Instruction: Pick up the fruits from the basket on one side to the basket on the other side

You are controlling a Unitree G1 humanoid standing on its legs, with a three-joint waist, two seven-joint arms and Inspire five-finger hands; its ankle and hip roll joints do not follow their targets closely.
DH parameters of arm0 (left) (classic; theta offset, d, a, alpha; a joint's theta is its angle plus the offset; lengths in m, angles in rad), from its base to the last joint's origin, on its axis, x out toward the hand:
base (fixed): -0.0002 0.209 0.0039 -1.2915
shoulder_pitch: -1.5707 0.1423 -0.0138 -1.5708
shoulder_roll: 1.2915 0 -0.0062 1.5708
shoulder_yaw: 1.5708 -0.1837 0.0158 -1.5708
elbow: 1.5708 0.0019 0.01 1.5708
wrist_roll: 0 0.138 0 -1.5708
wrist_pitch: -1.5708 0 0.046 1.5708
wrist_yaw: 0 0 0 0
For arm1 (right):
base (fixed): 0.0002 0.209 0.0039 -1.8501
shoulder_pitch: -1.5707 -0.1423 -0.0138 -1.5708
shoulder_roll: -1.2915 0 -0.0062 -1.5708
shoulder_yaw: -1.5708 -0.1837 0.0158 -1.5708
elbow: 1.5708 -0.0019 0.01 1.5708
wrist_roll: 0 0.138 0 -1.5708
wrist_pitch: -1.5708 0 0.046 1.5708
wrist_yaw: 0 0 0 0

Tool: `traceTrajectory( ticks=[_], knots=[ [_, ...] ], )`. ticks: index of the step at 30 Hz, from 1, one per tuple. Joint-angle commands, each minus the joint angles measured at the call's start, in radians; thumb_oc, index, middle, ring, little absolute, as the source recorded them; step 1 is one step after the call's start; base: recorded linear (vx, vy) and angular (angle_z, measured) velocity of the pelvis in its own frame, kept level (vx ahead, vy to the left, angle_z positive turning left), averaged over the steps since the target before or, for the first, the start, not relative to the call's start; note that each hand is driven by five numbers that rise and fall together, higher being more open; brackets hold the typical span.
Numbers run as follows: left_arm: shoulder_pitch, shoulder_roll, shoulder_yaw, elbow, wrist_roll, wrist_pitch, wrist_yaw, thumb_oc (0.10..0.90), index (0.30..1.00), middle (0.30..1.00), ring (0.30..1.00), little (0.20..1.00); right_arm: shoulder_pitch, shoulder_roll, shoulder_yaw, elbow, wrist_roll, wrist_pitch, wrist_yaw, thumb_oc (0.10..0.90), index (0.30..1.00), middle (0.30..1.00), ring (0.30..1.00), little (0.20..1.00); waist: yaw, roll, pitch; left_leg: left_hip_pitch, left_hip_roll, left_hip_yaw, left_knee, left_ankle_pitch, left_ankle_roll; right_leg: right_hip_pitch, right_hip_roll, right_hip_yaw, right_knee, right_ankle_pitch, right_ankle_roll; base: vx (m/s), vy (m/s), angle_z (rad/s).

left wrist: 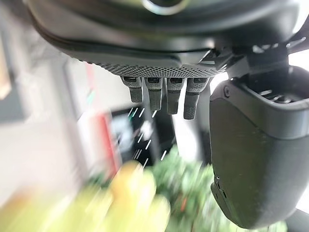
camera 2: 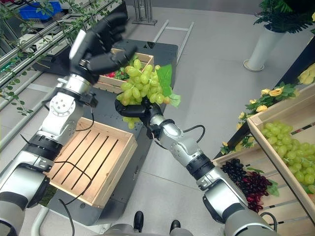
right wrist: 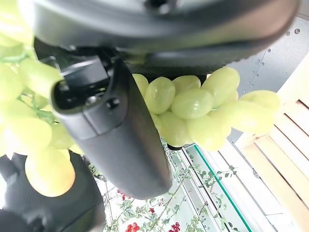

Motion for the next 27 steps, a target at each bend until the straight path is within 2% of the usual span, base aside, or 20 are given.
traceTrajectory(
  ticks=[1, 6, 10, 13, 15, 16, 18, 21, 23, 26, 27],
  knots=[
    [-0.066, -0.003, 0.053, 0.097, 0.106, -0.172, 0.169, 0.800, 0.900, 0.900, 0.900, 0.900, -0.085, 0.116, -0.096, -0.008, 0.004, -0.143, 0.006, 0.400, 0.300, 0.300, 0.300, 0.300, 0.019, -0.035, -0.206, 0.009, -0.038, -0.020, 0.001, -0.074, -0.010, -0.013, -0.025, -0.001, 0.002, 0.017, -0.048, 0.00, 0.000, 0.00],
    [-0.062, -0.003, 0.068, 0.106, 0.161, -0.188, 0.271, 0.800, 0.900, 0.900, 0.900, 0.900, -0.075, 0.116, -0.096, -0.016, 0.005, -0.135, 0.006, 0.400, 0.300, 0.300, 0.300, 0.300, 0.019, -0.036, -0.205, 0.010, -0.038, -0.022, 0.001, -0.075, -0.011, -0.012, -0.025, -0.002, 0.002, 0.016, -0.049, 0.00, 0.000, 0.00],
    [-0.050, -0.009, 0.077, 0.118, 0.168, -0.173, 0.291, 0.800, 0.900, 0.900, 0.900, 0.900, -0.068, 0.116, -0.098, -0.020, -0.002, -0.144, 0.011, 0.400, 0.300, 0.300, 0.300, 0.300, 0.018, -0.038, -0.204, 0.011, -0.038, -0.023, 0.001, -0.074, -0.011, -0.011, -0.024, 0.001, 0.002, 0.017, -0.049, 0.00, 0.001, 0.07],
    [-0.023, -0.015, 0.080, 0.117, 0.156, -0.145, 0.243, 0.800, 0.900, 0.900, 0.900, 0.900, -0.052, 0.111, -0.102, -0.041, -0.028, -0.151, 0.019, 0.400, 0.300, 0.300, 0.300, 0.300, 0.015, -0.040, -0.202, 0.010, -0.038, -0.021, 0.001, -0.074, -0.010, -0.015, -0.023, 0.005, 0.002, 0.019, -0.048, 0.00, 0.000, 0.00],
    [0.029, -0.017, 0.079, 0.107, 0.111, -0.108, 0.117, 0.800, 0.900, 0.900, 0.900, 0.900, -0.011, 0.092, -0.116, -0.076, -0.043, -0.151, 0.041, 0.400, 0.300, 0.300, 0.300, 0.300, 0.008, -0.041, -0.199, 0.009, -0.036, -0.013, 0.001, -0.075, -0.009, -0.019, -0.022, 0.010, 0.002, 0.021, -0.046, 0.00, 0.000, 0.00],
    [0.040, -0.017, 0.080, 0.104, 0.104, -0.092, 0.095, 0.800, 0.900, 0.900, 0.900, 0.900, -0.001, 0.088, -0.119, -0.083, -0.041, -0.150, 0.045, 0.400, 0.300, 0.300, 0.300, 0.300, 0.007, -0.041, -0.199, 0.009, -0.035, -0.011, 0.001, -0.076, -0.009, -0.019, -0.021, 0.011, 0.002, 0.021, -0.045, 0.00, 0.000, 0.00],
    [0.172, -0.025, 0.092, 0.053, 0.098, -0.026, 0.027, 0.800, 0.900, 0.900, 0.900, 0.900, 0.111, 0.046, -0.150, -0.148, -0.045, -0.150, 0.116, 0.400, 0.300, 0.300, 0.300, 0.300, -0.008, -0.044, -0.195, 0.010, -0.034, 0.001, 0.001, -0.078, -0.005, -0.024, -0.018, 0.028, 0.002, 0.025, -0.041, 0.00, 0.000, 0.00],
    [0.227, -0.043, 0.098, 0.057, 0.092, 0.006, -0.005, 0.800, 0.900, 0.900, 0.900, 0.900, 0.153, 0.027, -0.163, -0.170, -0.054, -0.150, 0.150, 0.400, 0.300, 0.300, 0.300, 0.300, -0.017, -0.044, -0.193, 0.011, -0.033, 0.011, 0.001, -0.079, -0.003, -0.028, -0.017, 0.039, 0.002, 0.027, -0.039, 0.00, 0.033, -0.04],
    [0.299, -0.081, 0.094, 0.089, 0.134, 0.059, 0.002, 0.800, 0.900, 0.900, 0.900, 0.900, 0.200, 0.007, -0.177, -0.206, -0.070, -0.152, 0.174, 0.400, 0.300, 0.300, 0.300, 0.300, -0.031, -0.047, -0.186, 0.015, -0.030, 0.030, 0.001, -0.082, 0.000, -0.033, -0.015, 0.054, 0.002, 0.032, -0.035, 0.00, 0.049, -0.14],
    [0.349, -0.113, 0.081, 0.139, 0.179, 0.075, 0.011, 0.800, 0.900, 0.900, 0.900, 0.900, 0.243, -0.022, -0.199, -0.244, -0.072, -0.152, 0.188, 0.400, 0.300, 0.300, 0.300, 0.300, -0.048, -0.051, -0.181, 0.021, -0.028, 0.051, 0.001, -0.087, 0.003, -0.037, -0.014, 0.071, 0.002, 0.036, -0.031, 0.00, 0.070, -0.21],
    [0.390, -0.130, 0.074, 0.170, 0.195, 0.074, 0.019, 0.800, 0.900, 0.900, 0.900, 0.900, 0.292, -0.055, -0.226, -0.285, -0.083, -0.151, 0.200, 0.400, 0.300, 0.300, 0.300, 0.300, -0.066, -0.054, -0.176, 0.027, -0.025, 0.069, 0.001, -0.090, 0.006, -0.041, -0.014, 0.089, 0.002, 0.040, -0.025, 0.01, 0.089, -0.20]
  ],
)
